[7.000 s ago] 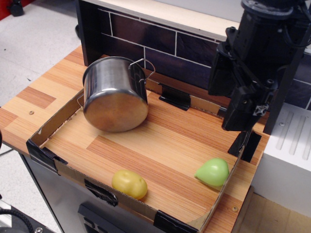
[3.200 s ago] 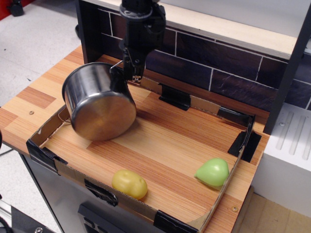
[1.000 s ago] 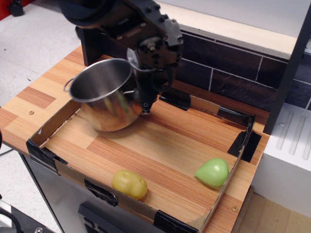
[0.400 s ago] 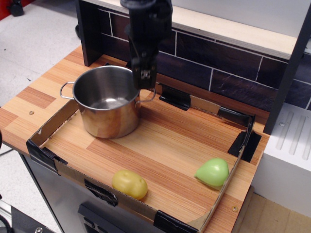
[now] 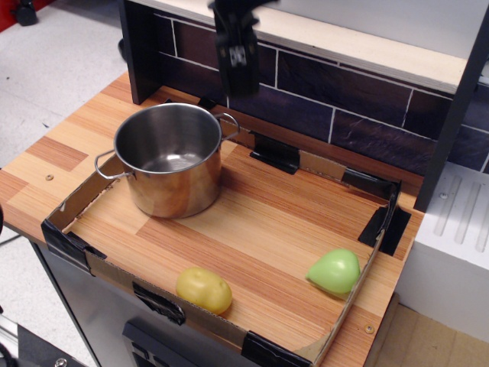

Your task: Upright metal pot

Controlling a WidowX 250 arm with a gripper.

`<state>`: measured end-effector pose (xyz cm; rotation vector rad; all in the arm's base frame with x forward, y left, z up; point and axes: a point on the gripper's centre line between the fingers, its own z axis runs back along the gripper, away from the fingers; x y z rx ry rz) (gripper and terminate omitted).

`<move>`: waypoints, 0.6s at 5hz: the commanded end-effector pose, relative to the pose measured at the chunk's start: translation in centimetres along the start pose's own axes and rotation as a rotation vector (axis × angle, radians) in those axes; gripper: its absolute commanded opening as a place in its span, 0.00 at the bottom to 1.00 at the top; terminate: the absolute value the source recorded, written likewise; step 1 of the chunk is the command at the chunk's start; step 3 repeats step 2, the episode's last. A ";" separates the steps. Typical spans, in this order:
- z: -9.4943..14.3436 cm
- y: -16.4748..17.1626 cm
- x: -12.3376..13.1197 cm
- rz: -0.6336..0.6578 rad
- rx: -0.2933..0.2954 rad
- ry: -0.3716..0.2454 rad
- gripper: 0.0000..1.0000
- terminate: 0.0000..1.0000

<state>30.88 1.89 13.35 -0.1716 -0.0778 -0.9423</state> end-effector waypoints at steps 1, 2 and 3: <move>5.6 -0.6 0.4 -0.032 0.053 -0.033 1.00 0.00; 5.6 -0.6 0.4 -0.032 0.053 -0.033 1.00 1.00; 5.6 -0.6 0.4 -0.032 0.053 -0.033 1.00 1.00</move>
